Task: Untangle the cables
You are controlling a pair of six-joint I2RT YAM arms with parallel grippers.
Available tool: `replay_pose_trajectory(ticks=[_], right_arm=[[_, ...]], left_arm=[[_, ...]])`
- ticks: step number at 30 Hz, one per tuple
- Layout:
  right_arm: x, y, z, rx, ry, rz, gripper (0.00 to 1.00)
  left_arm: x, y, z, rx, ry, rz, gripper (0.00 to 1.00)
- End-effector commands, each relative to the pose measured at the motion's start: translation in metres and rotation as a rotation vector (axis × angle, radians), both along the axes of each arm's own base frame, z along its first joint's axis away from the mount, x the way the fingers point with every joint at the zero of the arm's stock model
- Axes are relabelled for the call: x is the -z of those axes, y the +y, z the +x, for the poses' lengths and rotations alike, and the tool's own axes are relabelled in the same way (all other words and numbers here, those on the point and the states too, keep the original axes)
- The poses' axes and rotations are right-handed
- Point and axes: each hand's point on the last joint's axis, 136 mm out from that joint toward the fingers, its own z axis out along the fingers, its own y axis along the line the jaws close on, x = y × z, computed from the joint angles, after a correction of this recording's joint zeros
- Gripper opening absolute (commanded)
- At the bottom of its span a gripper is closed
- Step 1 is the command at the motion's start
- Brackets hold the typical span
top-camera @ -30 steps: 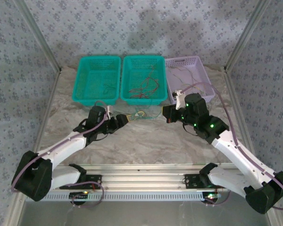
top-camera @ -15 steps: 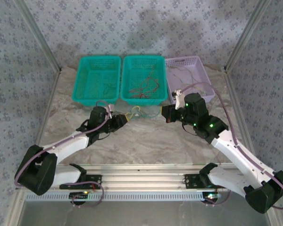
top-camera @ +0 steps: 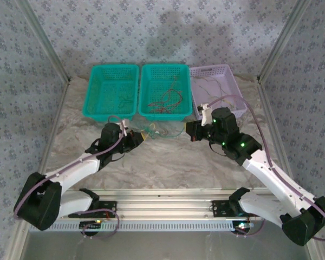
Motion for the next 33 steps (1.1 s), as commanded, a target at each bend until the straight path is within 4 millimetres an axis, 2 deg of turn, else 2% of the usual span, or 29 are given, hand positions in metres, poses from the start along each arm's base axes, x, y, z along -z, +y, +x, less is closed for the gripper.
replay_pose_trajectory(ticks=[1,6,10,15,20,26,27,33], right_arm=[[0.004,-0.030,0.003,0.138,0.005,-0.053,0.00],[0.012,-0.082,0.013,0.352,0.033,-0.093,0.00],[0.031,-0.117,0.019,0.491,0.108,-0.076,0.00],[0.049,-0.143,0.021,0.583,0.175,-0.061,0.00],[0.046,-0.167,0.019,0.670,0.161,-0.066,0.00],[0.042,-0.187,0.017,0.721,0.161,-0.072,0.00],[0.048,-0.190,0.013,0.729,0.189,-0.083,0.00],[0.046,-0.210,0.006,0.813,0.193,-0.090,0.00]], left_arm=[[-0.012,0.005,-0.010,0.032,-0.043,0.041,0.00],[-0.018,0.027,-0.021,0.024,-0.060,0.103,0.00],[-0.033,0.051,-0.024,-0.008,-0.082,0.124,0.00],[-0.062,0.072,-0.027,-0.029,-0.118,0.143,0.00],[-0.090,0.088,-0.032,-0.045,-0.166,0.190,0.00],[-0.107,0.116,-0.031,-0.102,-0.187,0.293,0.00],[-0.109,0.121,-0.031,-0.119,-0.188,0.301,0.00],[-0.120,0.135,-0.028,-0.169,-0.202,0.330,0.00]])
